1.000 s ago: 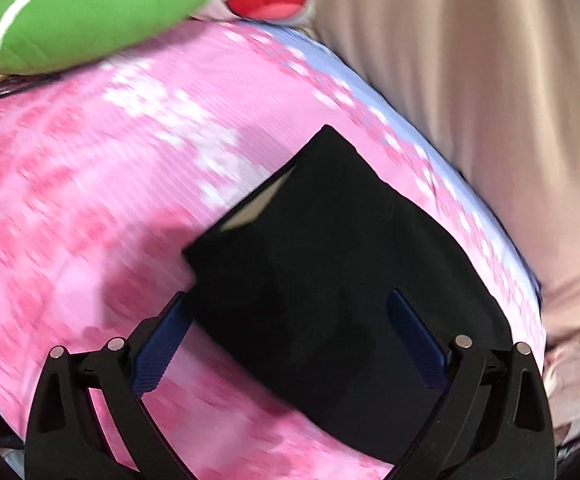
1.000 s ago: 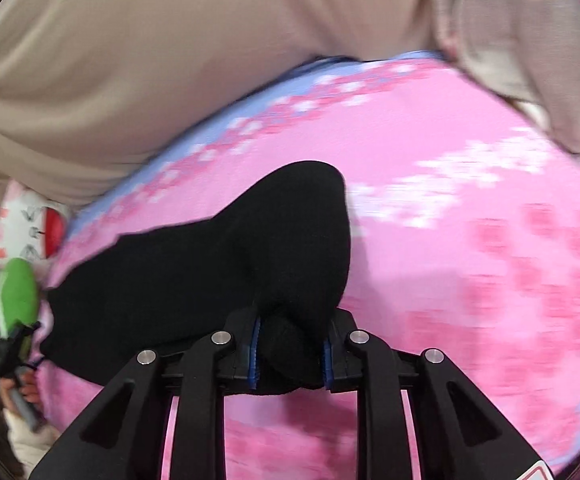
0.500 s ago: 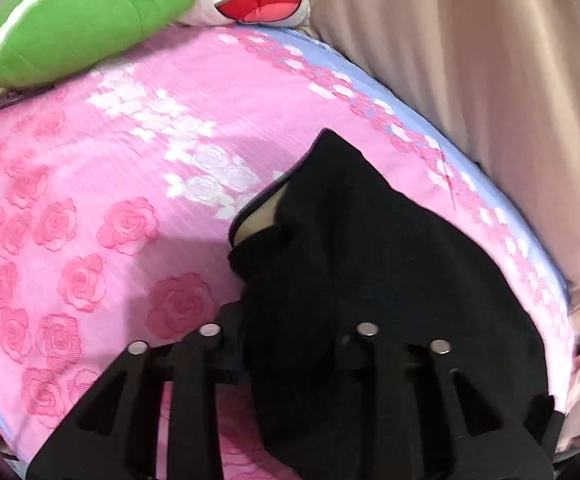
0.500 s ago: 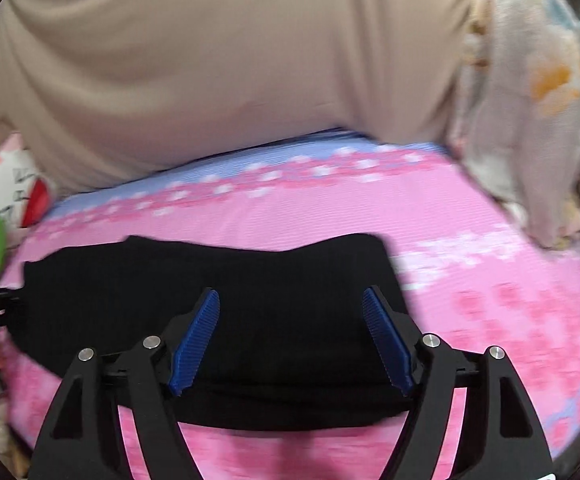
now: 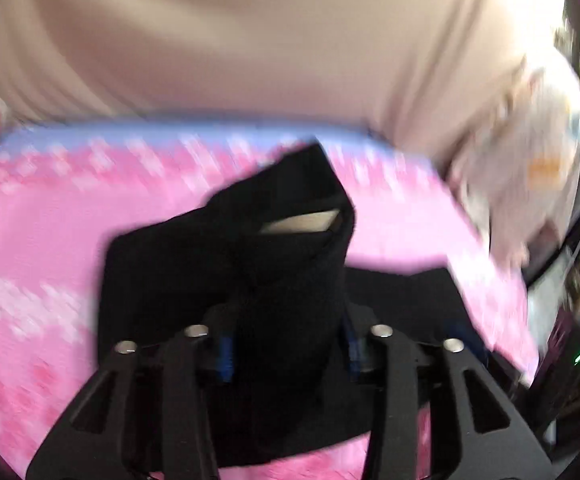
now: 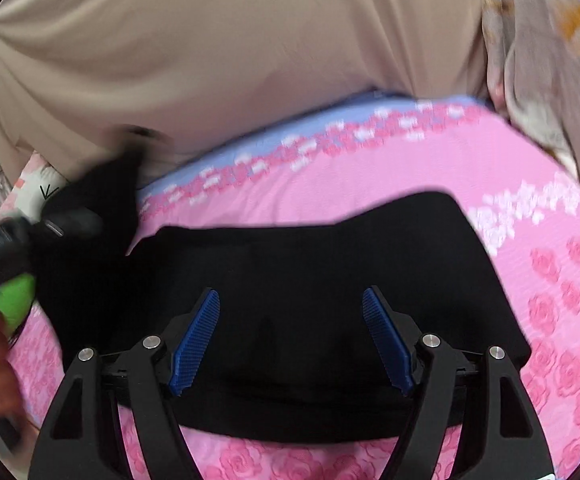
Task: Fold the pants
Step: 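Fold the trousers again with both grippers and release onto the bed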
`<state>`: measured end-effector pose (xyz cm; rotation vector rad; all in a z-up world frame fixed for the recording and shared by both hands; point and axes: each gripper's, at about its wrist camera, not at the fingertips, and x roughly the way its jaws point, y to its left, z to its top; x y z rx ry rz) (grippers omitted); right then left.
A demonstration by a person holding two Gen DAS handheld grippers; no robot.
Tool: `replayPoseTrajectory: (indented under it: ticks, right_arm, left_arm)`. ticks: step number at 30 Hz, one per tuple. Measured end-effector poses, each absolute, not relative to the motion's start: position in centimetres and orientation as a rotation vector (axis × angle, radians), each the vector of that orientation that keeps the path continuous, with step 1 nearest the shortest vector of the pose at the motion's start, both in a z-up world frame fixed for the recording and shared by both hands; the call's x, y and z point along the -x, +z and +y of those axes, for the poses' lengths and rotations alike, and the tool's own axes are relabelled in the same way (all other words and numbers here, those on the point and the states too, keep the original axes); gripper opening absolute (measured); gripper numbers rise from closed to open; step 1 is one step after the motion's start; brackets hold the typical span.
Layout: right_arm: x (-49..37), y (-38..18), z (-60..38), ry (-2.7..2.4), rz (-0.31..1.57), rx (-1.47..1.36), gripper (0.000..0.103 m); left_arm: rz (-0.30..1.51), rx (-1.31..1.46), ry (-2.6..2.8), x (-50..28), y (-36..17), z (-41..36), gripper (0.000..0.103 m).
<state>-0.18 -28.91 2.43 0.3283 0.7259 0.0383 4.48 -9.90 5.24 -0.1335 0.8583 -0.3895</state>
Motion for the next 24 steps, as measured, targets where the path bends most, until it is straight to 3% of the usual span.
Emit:
replayPoseTrajectory:
  ticks: [2, 4, 5, 10, 17, 19, 20, 24]
  right_arm:
    - [0.6, 2.0, -29.5, 0.027, 0.738, -0.328, 0.072]
    - [1.2, 1.8, -30.3, 0.027, 0.742, -0.327, 0.073]
    - [1.4, 1.8, -30.7, 0.028, 0.742, -0.336, 0.075]
    - [0.2, 1.7, -31.2, 0.175, 0.744, -0.500, 0.075]
    - [-4.1, -0.3, -25.8, 0.429, 0.863, -0.608, 0.075]
    - [-4.8, -0.5, -23.8, 0.440, 0.878, -0.566, 0.030]
    - [-5.0, -0.4, -23.0, 0.429, 0.890, -0.530, 0.019]
    - [-4.5, 4.7, -22.5, 0.412, 0.799, -0.423, 0.015]
  left_arm:
    - [0.921, 0.171, -0.443, -3.7, 3.7, -10.1, 0.061]
    - [0.899, 0.209, -0.432, -2.4, 3.8, -8.6, 0.085]
    - [0.865, 0.231, -0.414, -1.3, 4.4, -7.0, 0.088]
    - [0.733, 0.298, -0.259, 2.1, 7.2, 0.9, 0.097]
    - [0.709, 0.318, -0.019, 2.7, 6.1, 7.3, 0.097]
    - [0.718, 0.297, -0.016, 2.6, 5.7, 7.4, 0.097]
    - [0.725, 0.294, -0.021, 2.3, 5.4, 7.0, 0.097]
    - [0.751, 0.303, -0.073, 1.9, 5.1, 6.4, 0.097]
